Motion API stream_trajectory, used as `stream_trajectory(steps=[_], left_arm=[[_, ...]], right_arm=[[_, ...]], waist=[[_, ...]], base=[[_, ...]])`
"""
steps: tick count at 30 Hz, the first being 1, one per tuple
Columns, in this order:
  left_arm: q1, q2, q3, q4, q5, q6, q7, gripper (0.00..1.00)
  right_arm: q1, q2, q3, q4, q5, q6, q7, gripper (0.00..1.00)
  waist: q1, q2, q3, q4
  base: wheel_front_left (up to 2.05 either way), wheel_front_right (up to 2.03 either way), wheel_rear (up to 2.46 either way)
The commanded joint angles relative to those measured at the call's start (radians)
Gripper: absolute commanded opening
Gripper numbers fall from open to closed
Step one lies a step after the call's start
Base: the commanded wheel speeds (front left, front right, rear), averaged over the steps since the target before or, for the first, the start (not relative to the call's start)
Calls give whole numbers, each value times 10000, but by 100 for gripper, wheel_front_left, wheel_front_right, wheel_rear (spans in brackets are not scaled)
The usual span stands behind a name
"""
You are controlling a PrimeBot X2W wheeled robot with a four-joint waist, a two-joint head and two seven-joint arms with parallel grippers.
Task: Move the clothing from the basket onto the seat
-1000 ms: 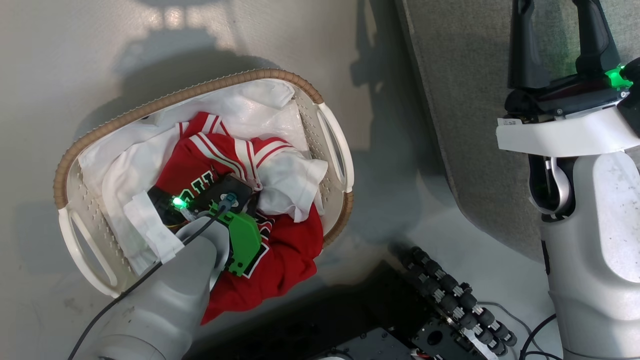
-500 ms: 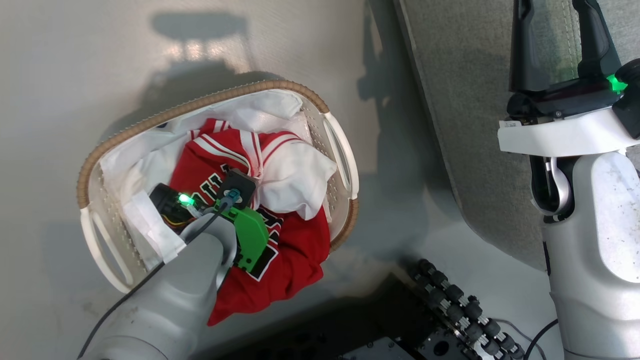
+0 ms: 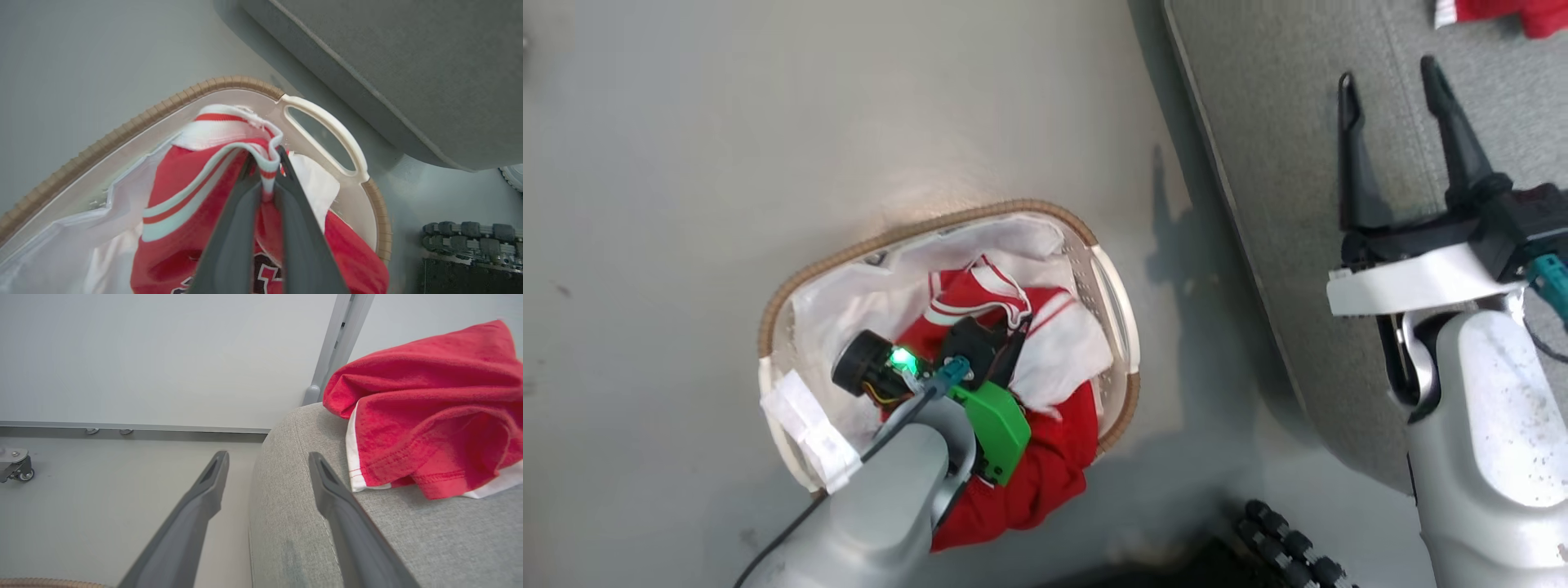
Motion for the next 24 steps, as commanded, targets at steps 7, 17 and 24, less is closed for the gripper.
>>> stream_trajectory(steps=[7,17,24], left_arm=[[1364,298,370,-1639,568,30,-31,0],[1855,1154,585,-3133,1198,-42,-32,0],[1252,2029,504,-4072,1509,-169,105,0]], right_arm=[[1131,-38,-187,407,-393,-12,-20,100],[2578,-36,-33,786,-544,-11,-20,100],[3305,-36,350,1004,-514,-11,-21,100]], waist=[[0,0,-3276,1304],[0,0,-5525,1778],[0,0,-6611,1880]], base=[[0,0,0],[0,0,0],[0,0,0]])
